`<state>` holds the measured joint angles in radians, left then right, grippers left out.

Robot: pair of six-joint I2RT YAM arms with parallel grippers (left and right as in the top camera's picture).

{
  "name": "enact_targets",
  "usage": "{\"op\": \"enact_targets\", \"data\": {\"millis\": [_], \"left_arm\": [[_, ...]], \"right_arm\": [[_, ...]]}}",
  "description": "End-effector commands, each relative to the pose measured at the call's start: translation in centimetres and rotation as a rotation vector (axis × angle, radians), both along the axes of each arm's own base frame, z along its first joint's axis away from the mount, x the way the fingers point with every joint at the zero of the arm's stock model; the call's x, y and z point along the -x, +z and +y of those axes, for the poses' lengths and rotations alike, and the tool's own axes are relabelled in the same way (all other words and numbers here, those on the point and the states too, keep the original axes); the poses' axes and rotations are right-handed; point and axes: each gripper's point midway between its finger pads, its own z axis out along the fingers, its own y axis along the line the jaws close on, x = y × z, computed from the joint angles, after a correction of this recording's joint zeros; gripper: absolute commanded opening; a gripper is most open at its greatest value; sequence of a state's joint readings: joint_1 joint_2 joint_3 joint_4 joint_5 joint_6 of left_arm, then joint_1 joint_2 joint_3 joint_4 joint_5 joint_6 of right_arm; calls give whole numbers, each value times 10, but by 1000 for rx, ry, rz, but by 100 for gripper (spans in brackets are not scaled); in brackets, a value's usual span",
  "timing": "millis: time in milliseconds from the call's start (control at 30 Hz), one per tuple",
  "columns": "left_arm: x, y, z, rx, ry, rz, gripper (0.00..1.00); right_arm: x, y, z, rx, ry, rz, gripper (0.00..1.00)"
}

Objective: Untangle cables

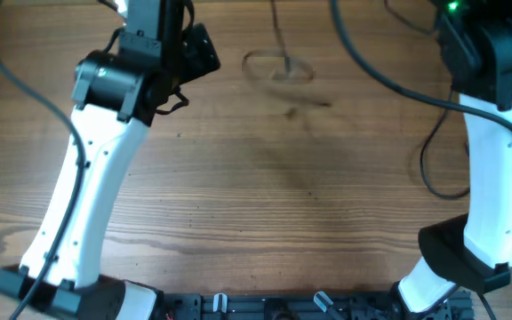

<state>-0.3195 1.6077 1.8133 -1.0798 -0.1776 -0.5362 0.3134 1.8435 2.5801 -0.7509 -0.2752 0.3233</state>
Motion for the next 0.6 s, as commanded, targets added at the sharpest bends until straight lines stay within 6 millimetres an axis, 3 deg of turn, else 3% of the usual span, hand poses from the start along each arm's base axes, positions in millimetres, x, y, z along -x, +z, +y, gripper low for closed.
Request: {"op": "enact_targets", "data": {"millis": [0,133,233,367,467,567], "left_arm": [[-4,-33,-25,72,-86,116,93],[-13,-59,-28,61,-87,175,92],[-16,-63,-29,59,-87,179,91],[-22,-59,-33,72,-93,152,91],[-24,-58,-48,140,-147,149,90],[-26,-61,-73,220,-244,156,90]], "right_arm": [[-7,4,-4,-161,-25,79,4],[-12,-6,-2,-161,-39,112,4],[-17,-17,-10,-141,-96,147,4],[-8,-43,10,-80,12,231,4],[-10,-59,11,-60,9,285,4],[-8,-63,13,-56,25,301,4]]}}
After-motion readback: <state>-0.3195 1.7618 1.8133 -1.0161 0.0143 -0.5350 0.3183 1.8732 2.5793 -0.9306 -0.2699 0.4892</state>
